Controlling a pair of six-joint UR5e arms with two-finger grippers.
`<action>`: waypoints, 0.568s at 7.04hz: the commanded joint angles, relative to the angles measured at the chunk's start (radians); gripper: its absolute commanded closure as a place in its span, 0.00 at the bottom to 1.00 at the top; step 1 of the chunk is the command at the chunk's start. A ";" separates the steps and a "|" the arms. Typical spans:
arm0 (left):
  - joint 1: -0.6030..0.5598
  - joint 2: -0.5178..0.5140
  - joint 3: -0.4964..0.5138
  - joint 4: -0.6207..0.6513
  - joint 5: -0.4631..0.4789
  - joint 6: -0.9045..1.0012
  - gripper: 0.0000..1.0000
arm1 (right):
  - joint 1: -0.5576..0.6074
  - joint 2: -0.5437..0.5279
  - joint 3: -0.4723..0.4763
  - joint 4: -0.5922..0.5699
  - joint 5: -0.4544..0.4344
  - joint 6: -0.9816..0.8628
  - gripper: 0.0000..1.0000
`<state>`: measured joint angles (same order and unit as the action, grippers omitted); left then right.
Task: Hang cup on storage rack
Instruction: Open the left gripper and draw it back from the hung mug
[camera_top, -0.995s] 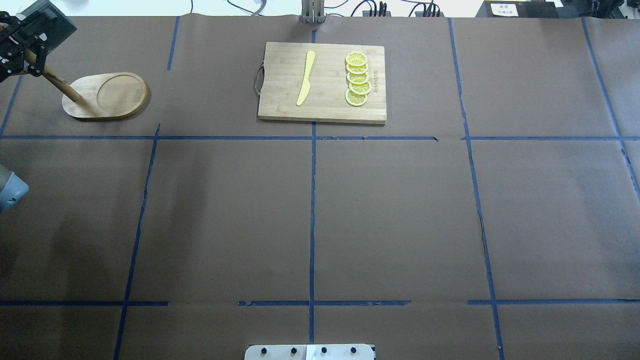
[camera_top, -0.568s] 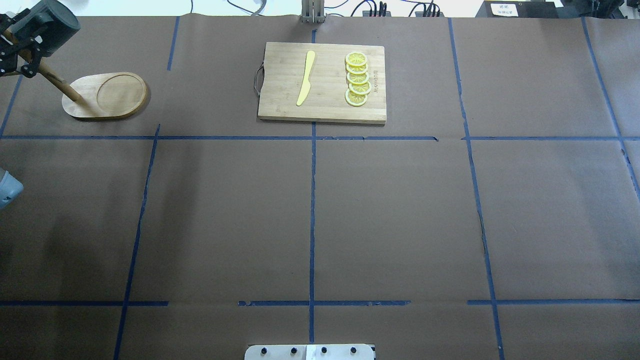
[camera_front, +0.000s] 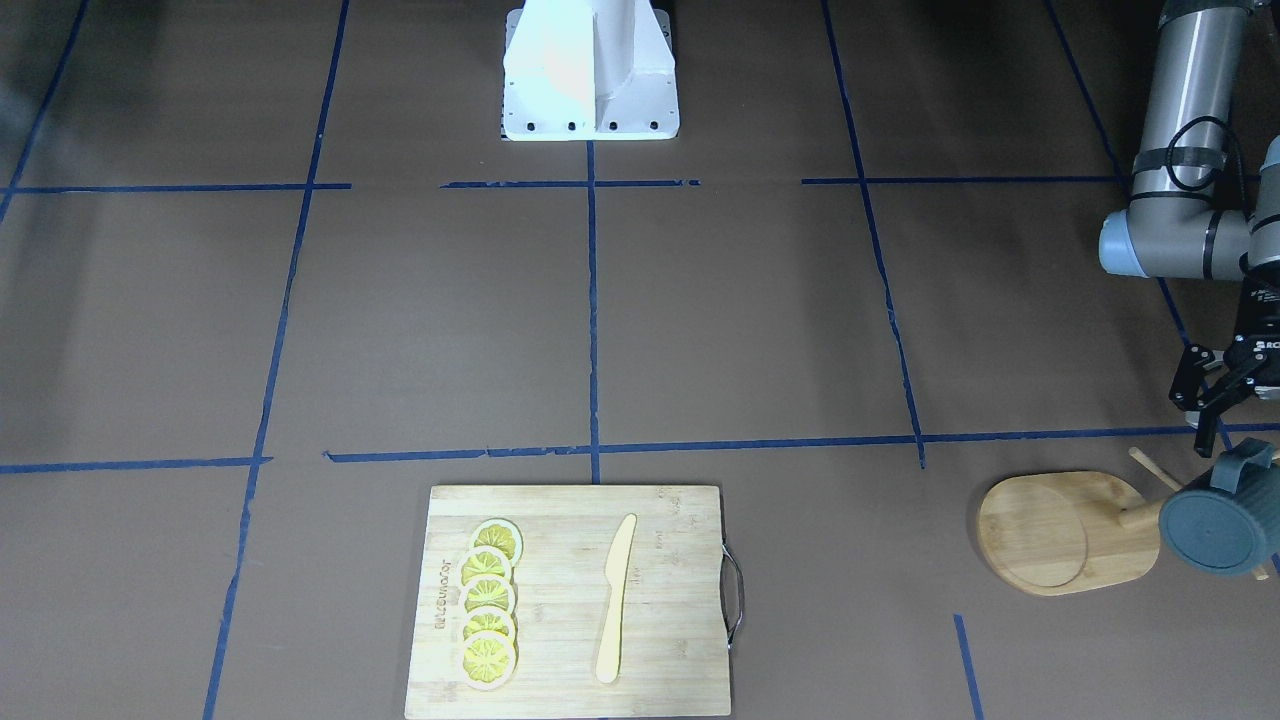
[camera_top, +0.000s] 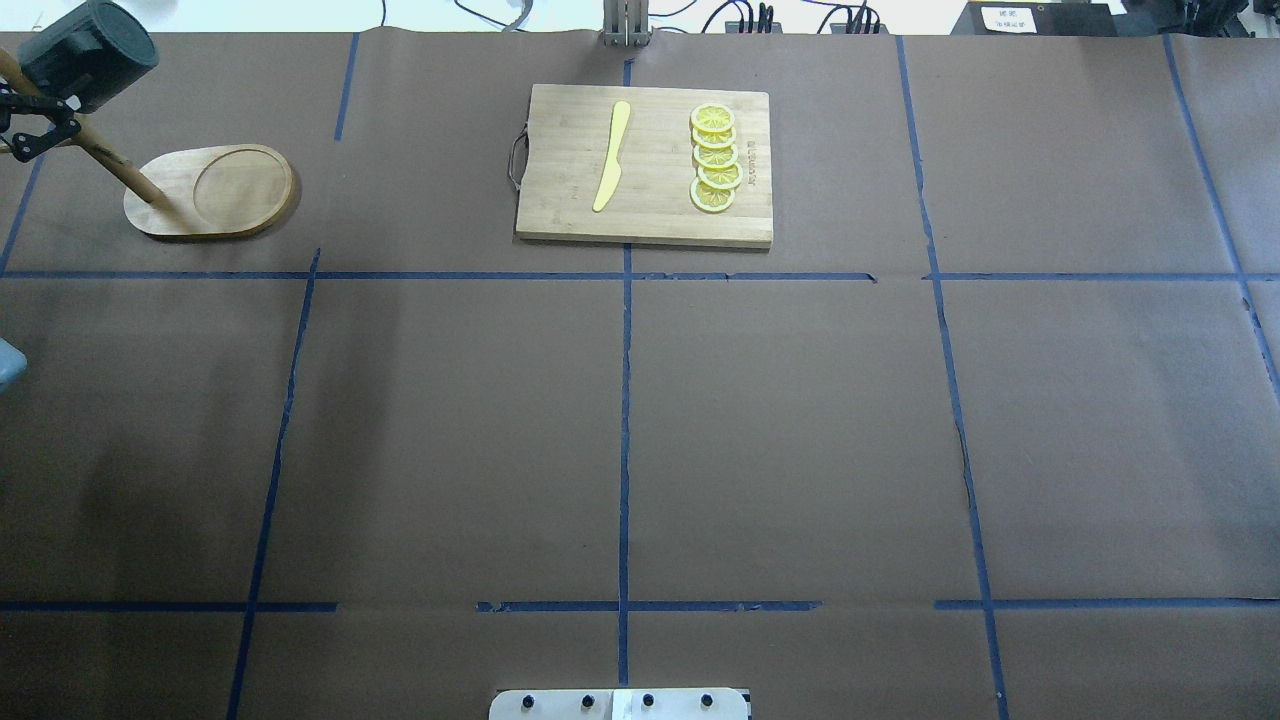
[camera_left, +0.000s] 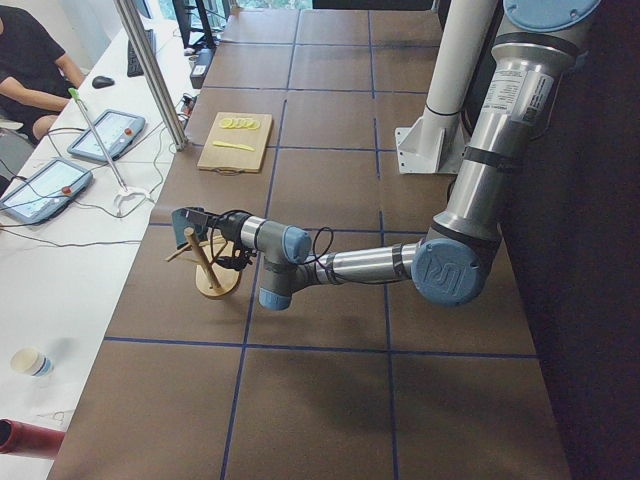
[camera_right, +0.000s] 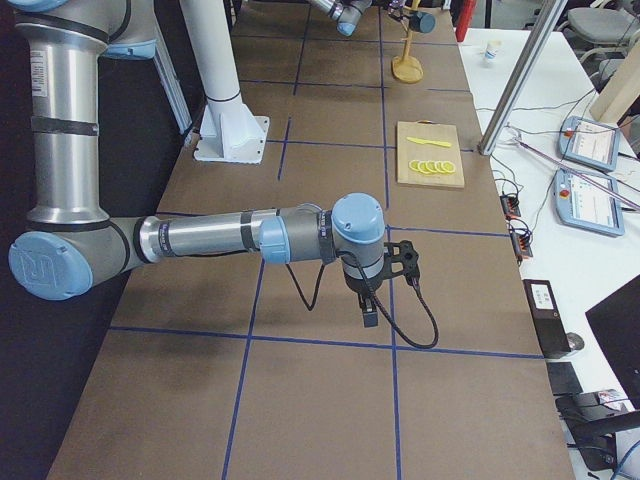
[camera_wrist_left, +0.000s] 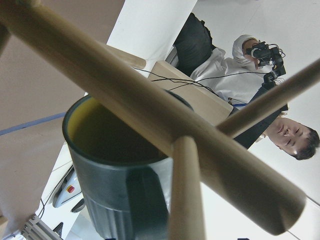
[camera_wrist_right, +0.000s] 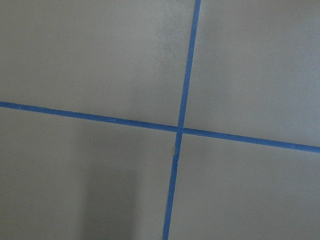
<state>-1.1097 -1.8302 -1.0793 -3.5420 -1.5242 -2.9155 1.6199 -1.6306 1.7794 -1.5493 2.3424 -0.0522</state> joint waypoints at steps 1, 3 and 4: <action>-0.088 0.046 -0.017 -0.001 -0.119 0.004 0.00 | 0.000 0.000 -0.003 0.000 0.000 -0.002 0.00; -0.195 0.106 -0.081 0.005 -0.250 0.006 0.00 | 0.000 0.000 -0.005 -0.002 0.000 -0.002 0.00; -0.199 0.150 -0.158 0.023 -0.269 0.006 0.00 | 0.000 -0.002 -0.003 -0.002 0.002 -0.002 0.00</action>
<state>-1.2835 -1.7303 -1.1632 -3.5344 -1.7527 -2.9103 1.6199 -1.6309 1.7758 -1.5503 2.3428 -0.0536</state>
